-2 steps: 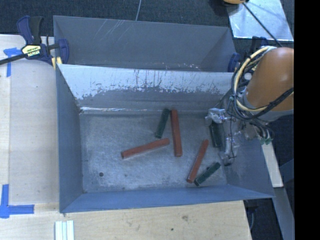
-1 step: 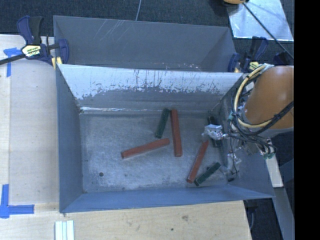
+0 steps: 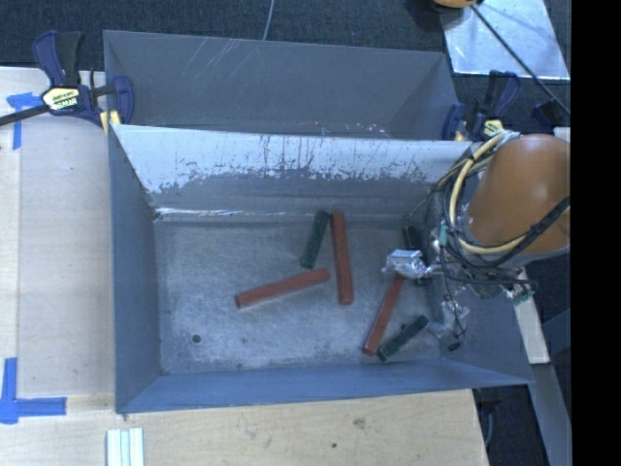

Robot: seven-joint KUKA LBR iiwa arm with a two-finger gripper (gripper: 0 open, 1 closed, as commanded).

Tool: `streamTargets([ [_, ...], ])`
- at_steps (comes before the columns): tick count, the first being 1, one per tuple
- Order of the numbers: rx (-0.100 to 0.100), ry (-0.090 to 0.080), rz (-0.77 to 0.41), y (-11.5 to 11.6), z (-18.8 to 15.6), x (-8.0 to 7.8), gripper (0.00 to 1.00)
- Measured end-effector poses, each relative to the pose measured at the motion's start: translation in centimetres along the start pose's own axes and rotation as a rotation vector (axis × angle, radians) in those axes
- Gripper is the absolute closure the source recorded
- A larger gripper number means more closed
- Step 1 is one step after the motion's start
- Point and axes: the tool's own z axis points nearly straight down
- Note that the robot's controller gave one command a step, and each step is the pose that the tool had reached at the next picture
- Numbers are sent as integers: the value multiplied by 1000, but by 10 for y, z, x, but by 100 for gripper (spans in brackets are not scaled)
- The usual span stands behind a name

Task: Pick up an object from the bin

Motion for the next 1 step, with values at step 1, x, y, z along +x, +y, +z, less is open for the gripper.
streamTargets([
  [1,-4,1,-136,15,57,15,0],
])
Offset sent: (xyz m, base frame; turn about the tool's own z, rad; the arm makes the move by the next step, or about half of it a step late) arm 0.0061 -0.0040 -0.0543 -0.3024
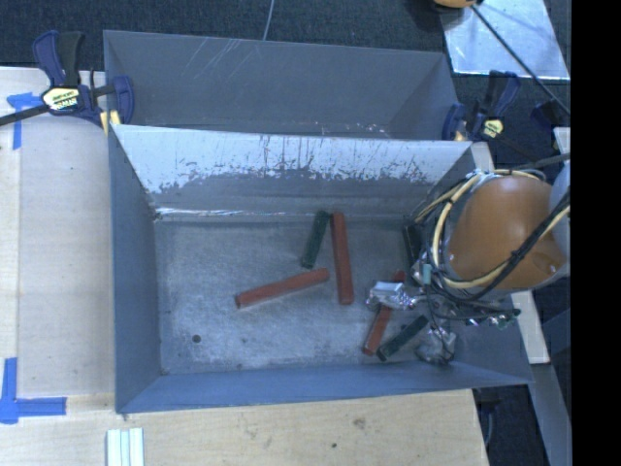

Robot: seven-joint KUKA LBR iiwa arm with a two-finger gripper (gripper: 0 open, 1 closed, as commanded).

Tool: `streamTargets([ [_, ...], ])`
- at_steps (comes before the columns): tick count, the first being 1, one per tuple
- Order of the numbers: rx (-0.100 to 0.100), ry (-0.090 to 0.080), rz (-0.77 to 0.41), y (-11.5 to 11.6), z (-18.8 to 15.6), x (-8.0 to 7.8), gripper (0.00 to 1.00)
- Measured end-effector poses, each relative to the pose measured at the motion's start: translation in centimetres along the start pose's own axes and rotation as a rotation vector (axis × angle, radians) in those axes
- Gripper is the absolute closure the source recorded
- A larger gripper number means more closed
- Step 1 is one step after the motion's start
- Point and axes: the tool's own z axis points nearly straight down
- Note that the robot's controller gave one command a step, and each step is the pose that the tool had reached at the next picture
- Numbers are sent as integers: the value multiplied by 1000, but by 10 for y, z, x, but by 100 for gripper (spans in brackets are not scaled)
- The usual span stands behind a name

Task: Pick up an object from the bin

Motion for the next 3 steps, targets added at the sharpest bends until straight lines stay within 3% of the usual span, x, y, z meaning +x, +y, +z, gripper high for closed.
streamTargets([
  [1,4,-2,-165,-24,-2,-15,100],
  [3,0,0,-165,-23,-5,-15,100],
])
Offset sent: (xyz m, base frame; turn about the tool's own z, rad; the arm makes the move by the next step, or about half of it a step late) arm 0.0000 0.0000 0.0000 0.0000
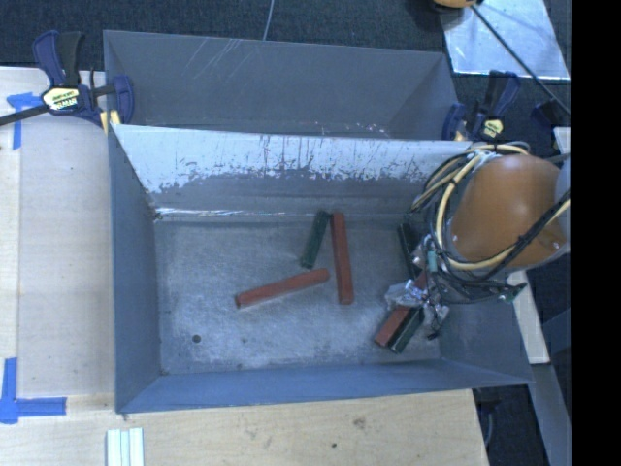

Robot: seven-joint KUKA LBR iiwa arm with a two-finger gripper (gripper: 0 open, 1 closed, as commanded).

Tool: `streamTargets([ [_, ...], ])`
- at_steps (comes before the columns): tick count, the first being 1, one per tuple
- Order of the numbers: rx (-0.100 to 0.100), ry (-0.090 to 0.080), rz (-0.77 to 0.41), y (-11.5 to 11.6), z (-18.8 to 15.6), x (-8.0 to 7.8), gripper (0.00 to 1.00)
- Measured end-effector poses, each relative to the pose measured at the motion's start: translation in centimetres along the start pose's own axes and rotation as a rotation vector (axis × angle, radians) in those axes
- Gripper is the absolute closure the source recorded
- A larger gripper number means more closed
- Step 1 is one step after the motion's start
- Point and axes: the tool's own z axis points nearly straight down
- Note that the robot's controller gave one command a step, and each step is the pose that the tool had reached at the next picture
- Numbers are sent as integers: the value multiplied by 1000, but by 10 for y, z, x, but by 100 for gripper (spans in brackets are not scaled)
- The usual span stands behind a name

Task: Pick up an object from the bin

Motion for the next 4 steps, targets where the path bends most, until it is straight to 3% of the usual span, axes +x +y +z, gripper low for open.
streamTargets([
  [4,0,0,3,0,-46,0,100],
])
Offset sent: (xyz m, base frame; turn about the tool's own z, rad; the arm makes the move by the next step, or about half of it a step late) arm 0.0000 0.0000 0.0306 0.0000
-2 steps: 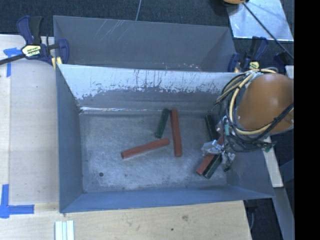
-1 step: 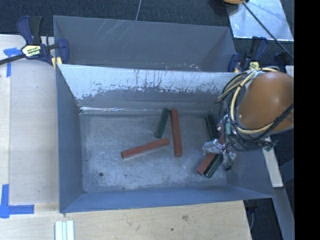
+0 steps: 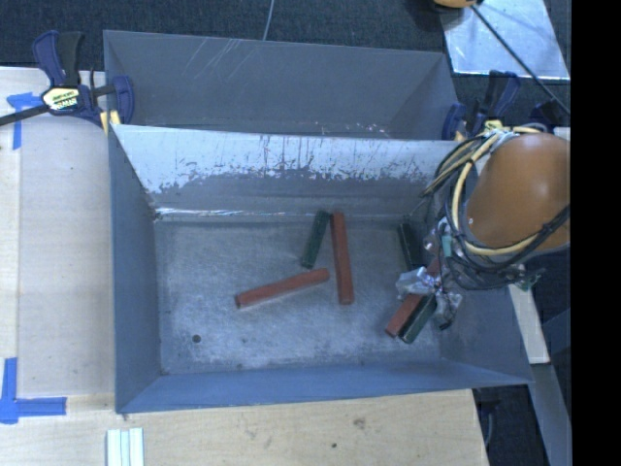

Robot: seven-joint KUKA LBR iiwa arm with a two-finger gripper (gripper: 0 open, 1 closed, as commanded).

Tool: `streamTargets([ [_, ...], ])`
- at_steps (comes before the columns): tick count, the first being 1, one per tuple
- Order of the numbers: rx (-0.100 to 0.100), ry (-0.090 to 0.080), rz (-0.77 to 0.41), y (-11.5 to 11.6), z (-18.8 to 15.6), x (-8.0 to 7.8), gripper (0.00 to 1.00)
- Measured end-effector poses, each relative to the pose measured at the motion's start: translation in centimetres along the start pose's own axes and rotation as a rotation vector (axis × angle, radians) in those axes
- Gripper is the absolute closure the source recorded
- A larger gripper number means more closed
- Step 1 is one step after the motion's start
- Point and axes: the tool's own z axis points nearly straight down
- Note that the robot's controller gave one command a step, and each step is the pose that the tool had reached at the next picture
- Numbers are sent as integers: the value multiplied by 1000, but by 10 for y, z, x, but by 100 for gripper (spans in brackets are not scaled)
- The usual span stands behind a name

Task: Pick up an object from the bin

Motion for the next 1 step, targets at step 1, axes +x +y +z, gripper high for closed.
streamTargets([
  [1,2,-1,0,0,-13,0,100],
])
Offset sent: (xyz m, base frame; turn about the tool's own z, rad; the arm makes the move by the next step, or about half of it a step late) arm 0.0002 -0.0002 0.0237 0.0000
